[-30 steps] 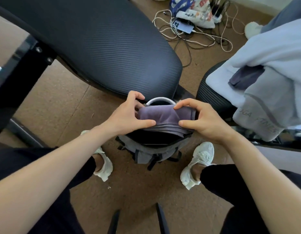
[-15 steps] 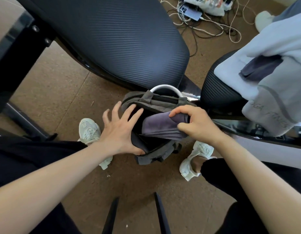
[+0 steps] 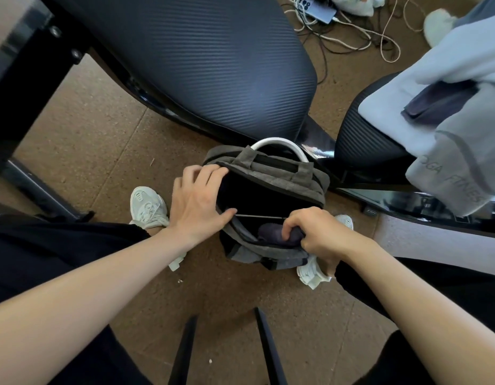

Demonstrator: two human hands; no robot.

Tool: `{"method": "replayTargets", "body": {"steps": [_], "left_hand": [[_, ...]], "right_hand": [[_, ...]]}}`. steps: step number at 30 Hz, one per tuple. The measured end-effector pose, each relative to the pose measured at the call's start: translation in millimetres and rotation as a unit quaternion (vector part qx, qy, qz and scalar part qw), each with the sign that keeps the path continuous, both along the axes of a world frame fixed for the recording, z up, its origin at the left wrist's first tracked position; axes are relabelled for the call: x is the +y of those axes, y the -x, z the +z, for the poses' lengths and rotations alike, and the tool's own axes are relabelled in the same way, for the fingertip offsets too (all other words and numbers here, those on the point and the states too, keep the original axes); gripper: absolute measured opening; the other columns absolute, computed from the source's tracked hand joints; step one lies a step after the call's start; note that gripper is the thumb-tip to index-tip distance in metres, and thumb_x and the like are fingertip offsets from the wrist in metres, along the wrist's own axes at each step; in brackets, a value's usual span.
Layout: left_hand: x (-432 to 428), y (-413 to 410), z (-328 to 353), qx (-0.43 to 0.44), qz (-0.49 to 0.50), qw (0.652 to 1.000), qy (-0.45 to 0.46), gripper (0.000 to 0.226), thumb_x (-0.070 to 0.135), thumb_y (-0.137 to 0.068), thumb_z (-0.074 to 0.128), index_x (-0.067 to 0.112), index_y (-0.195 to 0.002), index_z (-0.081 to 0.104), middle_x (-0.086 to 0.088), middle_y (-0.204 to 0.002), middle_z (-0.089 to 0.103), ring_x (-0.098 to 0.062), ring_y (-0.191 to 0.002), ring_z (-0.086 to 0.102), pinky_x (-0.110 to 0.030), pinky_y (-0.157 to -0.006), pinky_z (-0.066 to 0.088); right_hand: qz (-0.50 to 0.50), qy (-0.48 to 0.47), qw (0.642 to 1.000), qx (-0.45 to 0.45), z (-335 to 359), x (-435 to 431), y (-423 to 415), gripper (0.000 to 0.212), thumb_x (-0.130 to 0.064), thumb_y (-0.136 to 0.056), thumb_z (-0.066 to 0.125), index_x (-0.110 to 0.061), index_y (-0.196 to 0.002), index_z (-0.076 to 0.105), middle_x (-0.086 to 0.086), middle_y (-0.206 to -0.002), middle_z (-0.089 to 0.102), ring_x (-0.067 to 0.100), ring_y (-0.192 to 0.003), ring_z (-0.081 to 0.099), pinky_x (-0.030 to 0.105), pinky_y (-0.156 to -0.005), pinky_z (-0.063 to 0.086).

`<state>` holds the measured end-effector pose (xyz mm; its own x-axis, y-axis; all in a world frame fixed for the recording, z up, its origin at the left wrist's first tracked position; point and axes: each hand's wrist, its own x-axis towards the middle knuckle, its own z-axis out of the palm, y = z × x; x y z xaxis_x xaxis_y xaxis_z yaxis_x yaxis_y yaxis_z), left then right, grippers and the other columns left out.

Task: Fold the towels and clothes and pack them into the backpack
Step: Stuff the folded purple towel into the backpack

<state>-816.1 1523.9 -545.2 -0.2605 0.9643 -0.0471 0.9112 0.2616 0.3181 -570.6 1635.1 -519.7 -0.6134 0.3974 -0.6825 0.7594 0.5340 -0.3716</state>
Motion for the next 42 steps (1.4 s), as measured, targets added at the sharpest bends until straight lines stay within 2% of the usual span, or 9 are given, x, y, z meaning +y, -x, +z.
{"method": "replayTargets", "body": {"steps": [4,7,13,18,23,28,36,39,42], "left_hand": [[7.8,-9.3,1.6,0.02,-0.049,0.998,0.03,0.113,0.056,-0.052,0.091,0.023,-0.148,0.041,-0.013,-0.158,0.022,-0.044,-0.145,0.018,-0.066,-0.108,0.035],[13.9,-8.3,4.0,0.007,-0.104,0.986,0.133,0.143,0.061,-0.049,0.091,0.028,-0.162,0.011,-0.01,-0.169,-0.012,-0.048,-0.152,-0.001,-0.072,-0.112,0.029],[15.6,-2.5,3.3,-0.023,-0.123,0.974,0.19,0.165,0.059,-0.042,0.097,0.04,-0.158,-0.018,0.002,-0.164,-0.034,-0.047,-0.147,0.011,-0.065,-0.102,0.047],[14.5,-0.8,5.5,-0.017,-0.134,0.974,0.181,0.164,0.059,-0.043,0.097,0.041,-0.157,-0.02,0.003,-0.164,-0.035,-0.047,-0.142,0.019,-0.06,-0.099,0.051],[12.4,3.0,5.8,-0.014,-0.146,0.974,0.17,0.162,0.061,-0.045,0.095,0.041,-0.158,-0.02,0.002,-0.165,-0.033,-0.046,-0.141,0.023,-0.059,-0.098,0.051],[12.5,5.1,2.2,-0.017,-0.148,0.975,0.163,0.159,0.063,-0.048,0.094,0.042,-0.157,-0.021,0.002,-0.165,-0.031,-0.047,-0.143,0.021,-0.06,-0.101,0.05],[17.3,2.6,0.7,-0.015,-0.135,0.975,0.177,0.159,0.061,-0.049,0.094,0.041,-0.157,-0.02,0.0,-0.165,-0.032,-0.047,-0.145,0.018,-0.061,-0.103,0.047],[22.5,-2.8,7.9,-0.02,-0.112,0.978,0.177,0.147,0.052,-0.054,0.094,0.035,-0.16,-0.006,-0.002,-0.167,-0.019,-0.046,-0.146,0.015,-0.061,-0.108,0.041],[31.8,-7.2,18.0,-0.011,-0.101,0.99,0.101,0.104,0.04,-0.062,0.09,0.027,-0.149,0.034,-0.007,-0.162,0.014,-0.041,-0.14,0.024,-0.06,-0.104,0.045]], "right_hand": [[0.019,0.014,1.0,-0.017,-0.2,-9.0,-3.0,0.057,0.007,-0.068,0.058,-0.049,-0.082,0.06,-0.009,-0.104,0.066,0.02,-0.099,0.063,0.042,-0.081,0.056],[0.031,0.017,0.999,-0.002,1.2,-13.4,-6.2,0.054,0.006,-0.069,0.061,-0.045,-0.086,0.063,-0.015,-0.102,0.06,0.019,-0.102,0.062,0.042,-0.083,0.054],[-0.081,-0.049,0.994,0.049,-2.6,-32.0,-8.1,0.045,0.001,-0.081,0.058,-0.029,-0.113,0.065,-0.002,-0.107,0.052,0.027,-0.102,0.057,0.039,-0.082,0.048],[-0.238,-0.062,0.964,0.101,-27.3,-43.5,17.1,0.044,-0.012,-0.088,0.065,-0.027,-0.129,0.062,-0.001,-0.111,0.05,0.029,-0.109,0.056,0.031,-0.086,0.04],[-0.277,-0.004,0.952,0.128,-45.5,-32.7,31.4,0.048,-0.013,-0.084,0.073,-0.026,-0.129,0.064,0.002,-0.126,0.061,0.025,-0.122,0.056,0.032,-0.101,0.043],[-0.245,-0.078,0.966,-0.01,-58.5,-19.5,15.7,0.066,-0.014,-0.086,0.067,-0.026,-0.148,0.048,0.019,-0.146,0.046,0.048,-0.131,0.046,0.048,-0.108,0.043],[-0.197,-0.091,0.976,0.001,-37.1,-28.6,9.8,0.048,-0.004,-0.089,0.06,-0.021,-0.134,0.063,0.009,-0.137,0.059,0.033,-0.127,0.053,0.044,-0.099,0.05],[-0.2,-0.098,0.974,0.037,-17.3,-26.5,8.7,0.038,-0.013,-0.094,0.061,-0.023,-0.13,0.065,0.004,-0.132,0.061,0.029,-0.126,0.054,0.042,-0.099,0.049],[-0.216,-0.115,0.965,0.089,7.7,-22.2,6.8,0.03,-0.019,-0.096,0.063,-0.023,-0.126,0.066,-0.002,-0.126,0.065,0.022,-0.122,0.056,0.038,-0.097,0.047]]}}
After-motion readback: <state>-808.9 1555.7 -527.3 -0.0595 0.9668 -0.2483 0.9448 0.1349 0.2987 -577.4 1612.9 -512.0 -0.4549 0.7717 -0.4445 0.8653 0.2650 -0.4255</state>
